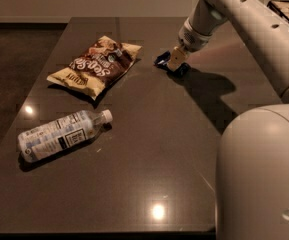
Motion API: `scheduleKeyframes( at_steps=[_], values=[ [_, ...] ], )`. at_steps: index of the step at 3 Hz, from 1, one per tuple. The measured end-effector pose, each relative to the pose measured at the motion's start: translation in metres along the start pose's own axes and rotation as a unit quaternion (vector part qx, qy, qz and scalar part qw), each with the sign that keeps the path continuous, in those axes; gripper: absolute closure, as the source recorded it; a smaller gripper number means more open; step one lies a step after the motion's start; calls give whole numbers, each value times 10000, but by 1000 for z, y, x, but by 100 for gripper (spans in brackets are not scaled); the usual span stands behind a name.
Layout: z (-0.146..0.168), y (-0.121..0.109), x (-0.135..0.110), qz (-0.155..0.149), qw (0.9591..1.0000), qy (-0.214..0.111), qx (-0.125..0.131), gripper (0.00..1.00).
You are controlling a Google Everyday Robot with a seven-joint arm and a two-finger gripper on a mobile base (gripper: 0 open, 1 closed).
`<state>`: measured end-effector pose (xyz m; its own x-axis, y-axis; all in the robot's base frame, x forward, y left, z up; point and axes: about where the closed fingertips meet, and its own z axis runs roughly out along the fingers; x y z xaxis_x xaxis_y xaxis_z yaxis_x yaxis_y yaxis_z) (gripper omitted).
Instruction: Move rxbar blueberry near blue plastic bottle
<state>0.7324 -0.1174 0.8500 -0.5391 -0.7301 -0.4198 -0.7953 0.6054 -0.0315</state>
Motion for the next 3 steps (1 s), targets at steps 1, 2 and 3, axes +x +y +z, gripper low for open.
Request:
scheduleKeyframes(
  at_steps=[1, 2, 3],
  values=[
    [-21, 20, -2, -456, 9989, -53, -51, 94],
    [-43, 55, 2, -1173, 9929, 4, -204, 100],
    [-55, 94, 12, -1877, 9809, 70, -510, 100]
  ],
)
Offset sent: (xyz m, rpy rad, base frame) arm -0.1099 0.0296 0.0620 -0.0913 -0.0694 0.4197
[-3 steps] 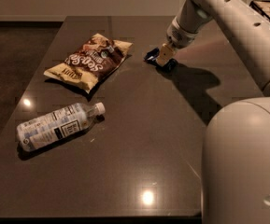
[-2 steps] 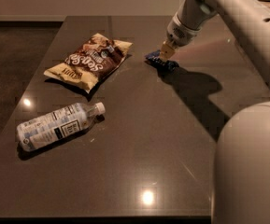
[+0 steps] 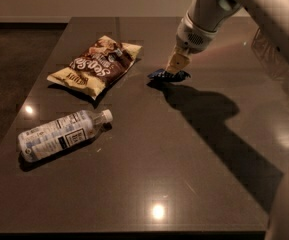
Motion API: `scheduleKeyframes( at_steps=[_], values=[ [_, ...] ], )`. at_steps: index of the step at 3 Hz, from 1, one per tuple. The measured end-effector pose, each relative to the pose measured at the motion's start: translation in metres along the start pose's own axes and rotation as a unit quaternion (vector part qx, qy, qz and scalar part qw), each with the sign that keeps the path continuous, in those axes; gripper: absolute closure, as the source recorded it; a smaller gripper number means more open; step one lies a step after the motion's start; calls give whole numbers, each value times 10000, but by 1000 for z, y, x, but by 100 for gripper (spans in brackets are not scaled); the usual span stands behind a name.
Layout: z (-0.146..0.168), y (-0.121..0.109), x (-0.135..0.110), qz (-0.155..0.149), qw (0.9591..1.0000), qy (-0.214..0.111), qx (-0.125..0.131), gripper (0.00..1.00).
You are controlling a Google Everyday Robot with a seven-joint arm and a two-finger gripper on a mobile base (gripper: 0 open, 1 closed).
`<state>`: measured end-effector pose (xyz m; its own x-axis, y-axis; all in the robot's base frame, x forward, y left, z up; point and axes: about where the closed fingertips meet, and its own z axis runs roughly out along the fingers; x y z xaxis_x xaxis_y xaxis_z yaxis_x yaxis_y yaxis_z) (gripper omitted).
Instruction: Move rxbar blueberry near blue plastic bottle
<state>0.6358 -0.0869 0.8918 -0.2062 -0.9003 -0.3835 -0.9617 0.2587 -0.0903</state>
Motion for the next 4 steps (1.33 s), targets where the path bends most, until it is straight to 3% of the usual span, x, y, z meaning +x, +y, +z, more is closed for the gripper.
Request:
scheduleKeyframes(
  at_steps=[1, 2, 3, 4],
  values=[
    [-3, 28, 2, -545, 9981, -90, -270, 100],
    [-2, 28, 1, -627, 9976, -99, -274, 100],
    [2, 31, -5, -843, 9954, -171, -433, 100],
    [-1, 59, -8, -1380, 9876, -341, -672, 100]
  ],
)
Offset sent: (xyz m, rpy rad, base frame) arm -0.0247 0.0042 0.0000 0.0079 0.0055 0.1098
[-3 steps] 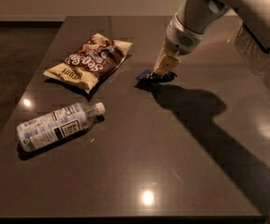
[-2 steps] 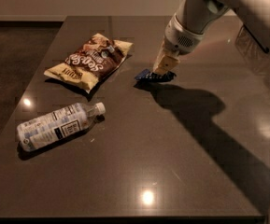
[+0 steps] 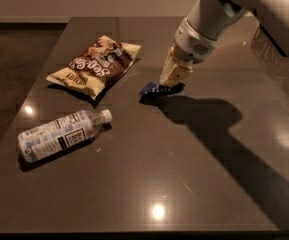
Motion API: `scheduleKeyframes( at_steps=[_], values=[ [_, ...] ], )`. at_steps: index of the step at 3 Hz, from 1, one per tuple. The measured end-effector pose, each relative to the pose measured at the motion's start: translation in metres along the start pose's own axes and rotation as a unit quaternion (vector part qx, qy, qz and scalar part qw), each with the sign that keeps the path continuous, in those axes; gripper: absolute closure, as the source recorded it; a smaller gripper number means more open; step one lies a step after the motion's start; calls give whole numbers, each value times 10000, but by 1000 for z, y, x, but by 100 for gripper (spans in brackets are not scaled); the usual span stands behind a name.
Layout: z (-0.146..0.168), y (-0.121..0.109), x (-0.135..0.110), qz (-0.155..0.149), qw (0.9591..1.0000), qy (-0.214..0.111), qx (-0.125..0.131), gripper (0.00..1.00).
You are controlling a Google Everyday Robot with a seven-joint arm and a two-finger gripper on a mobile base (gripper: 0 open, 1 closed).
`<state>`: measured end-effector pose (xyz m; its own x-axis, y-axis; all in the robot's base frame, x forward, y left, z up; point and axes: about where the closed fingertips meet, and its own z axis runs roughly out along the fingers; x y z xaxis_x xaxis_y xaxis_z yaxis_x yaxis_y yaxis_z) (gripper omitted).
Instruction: Move rxbar blueberry near blue plastic bottle
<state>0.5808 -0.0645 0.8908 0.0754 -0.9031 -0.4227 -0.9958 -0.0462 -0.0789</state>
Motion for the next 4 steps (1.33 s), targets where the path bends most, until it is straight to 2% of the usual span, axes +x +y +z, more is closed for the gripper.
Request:
scheduleKeyframes(
  at_steps=[1, 2, 3, 4],
  values=[
    [7, 38, -13, -696, 9968, -195, -345, 100],
    [15, 71, -22, -1210, 9899, -393, -623, 100],
    [23, 103, -42, -1695, 9802, -581, -839, 100],
    [35, 125, -69, -2115, 9689, -767, -1029, 100]
  ],
)
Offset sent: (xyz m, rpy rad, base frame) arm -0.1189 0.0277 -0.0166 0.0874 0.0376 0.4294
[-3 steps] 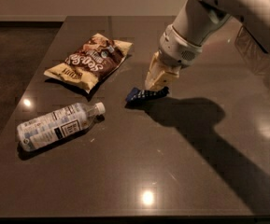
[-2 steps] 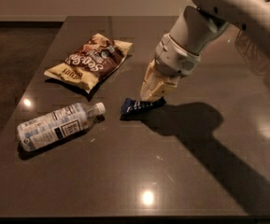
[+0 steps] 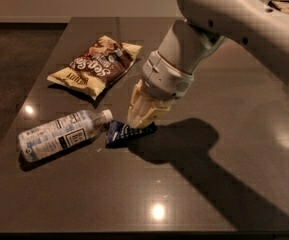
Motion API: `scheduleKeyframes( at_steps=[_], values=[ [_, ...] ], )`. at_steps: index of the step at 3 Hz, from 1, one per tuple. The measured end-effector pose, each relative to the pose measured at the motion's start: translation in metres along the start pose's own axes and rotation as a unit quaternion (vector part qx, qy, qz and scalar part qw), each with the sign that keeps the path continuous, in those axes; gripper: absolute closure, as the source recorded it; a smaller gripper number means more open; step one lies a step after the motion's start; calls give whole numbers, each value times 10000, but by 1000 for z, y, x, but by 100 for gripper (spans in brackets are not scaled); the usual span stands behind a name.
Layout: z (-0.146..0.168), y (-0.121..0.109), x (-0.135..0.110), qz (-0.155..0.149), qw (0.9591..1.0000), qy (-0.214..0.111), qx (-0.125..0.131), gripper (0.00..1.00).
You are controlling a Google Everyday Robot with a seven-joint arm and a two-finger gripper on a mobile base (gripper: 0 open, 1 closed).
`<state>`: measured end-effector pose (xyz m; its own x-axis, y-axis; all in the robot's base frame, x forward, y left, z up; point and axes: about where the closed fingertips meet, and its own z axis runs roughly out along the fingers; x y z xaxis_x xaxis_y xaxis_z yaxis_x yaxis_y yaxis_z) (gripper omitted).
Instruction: Move rxbar blueberry near blue plastic bottle
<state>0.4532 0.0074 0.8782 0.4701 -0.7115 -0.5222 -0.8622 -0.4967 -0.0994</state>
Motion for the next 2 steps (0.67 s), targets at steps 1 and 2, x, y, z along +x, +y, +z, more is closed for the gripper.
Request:
scheduleKeyframes(
  at_steps=[1, 2],
  values=[
    [20, 0, -28, -294, 9994, -105, -117, 84],
    [36, 1, -49, -476, 9985, -165, -191, 61]
  ],
)
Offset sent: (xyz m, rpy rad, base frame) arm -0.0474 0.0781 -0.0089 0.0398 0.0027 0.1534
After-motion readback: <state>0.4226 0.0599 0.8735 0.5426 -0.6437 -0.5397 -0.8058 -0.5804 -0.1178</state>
